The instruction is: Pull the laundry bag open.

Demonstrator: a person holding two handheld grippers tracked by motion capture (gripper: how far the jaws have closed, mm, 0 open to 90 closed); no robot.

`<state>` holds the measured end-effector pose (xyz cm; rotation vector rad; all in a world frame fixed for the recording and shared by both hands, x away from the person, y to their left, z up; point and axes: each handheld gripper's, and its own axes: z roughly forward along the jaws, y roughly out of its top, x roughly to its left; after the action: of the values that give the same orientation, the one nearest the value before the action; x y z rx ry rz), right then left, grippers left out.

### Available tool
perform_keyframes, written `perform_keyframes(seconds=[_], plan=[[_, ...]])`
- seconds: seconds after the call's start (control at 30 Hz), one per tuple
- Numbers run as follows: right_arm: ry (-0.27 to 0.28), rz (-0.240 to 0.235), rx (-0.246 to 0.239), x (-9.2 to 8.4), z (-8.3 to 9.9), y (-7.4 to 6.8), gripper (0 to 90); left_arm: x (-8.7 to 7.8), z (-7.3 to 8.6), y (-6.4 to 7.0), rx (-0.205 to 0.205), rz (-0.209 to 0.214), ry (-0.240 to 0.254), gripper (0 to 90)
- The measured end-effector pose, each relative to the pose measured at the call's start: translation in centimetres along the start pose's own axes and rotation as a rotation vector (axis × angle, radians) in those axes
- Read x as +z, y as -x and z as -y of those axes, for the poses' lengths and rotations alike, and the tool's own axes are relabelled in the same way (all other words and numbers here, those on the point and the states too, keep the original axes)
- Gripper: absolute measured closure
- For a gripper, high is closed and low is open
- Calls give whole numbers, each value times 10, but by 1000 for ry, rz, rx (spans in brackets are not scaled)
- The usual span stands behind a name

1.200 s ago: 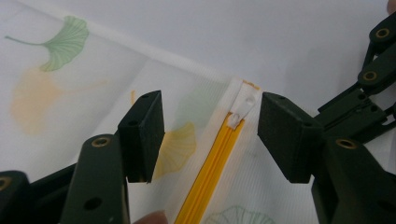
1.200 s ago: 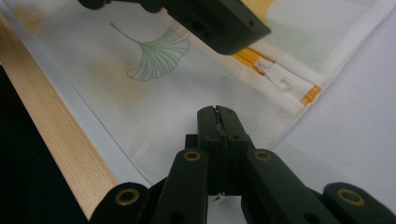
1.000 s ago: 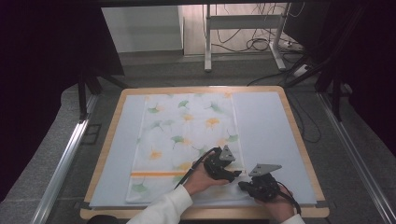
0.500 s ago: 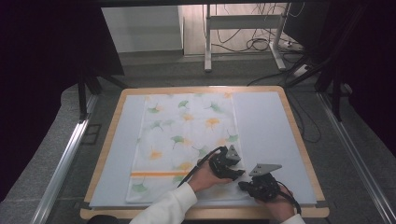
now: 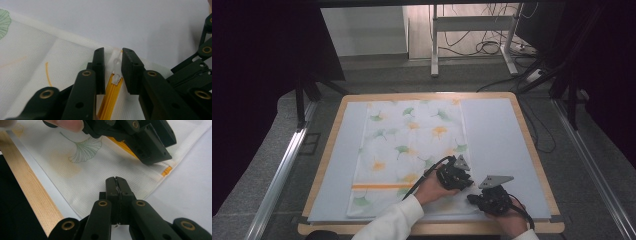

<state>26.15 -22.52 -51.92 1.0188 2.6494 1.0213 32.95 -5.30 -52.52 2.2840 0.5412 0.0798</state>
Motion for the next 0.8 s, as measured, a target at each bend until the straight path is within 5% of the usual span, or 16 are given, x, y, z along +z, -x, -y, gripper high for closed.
perform_keyframes(seconds=[0.27,0.8], plan=[[1,3,-7,0,0,0,884,0,-1,3,-3,-8,-11,835],[0,1,-8,0,0,0,884,-1,-1,7,9,-22,-7,847]])
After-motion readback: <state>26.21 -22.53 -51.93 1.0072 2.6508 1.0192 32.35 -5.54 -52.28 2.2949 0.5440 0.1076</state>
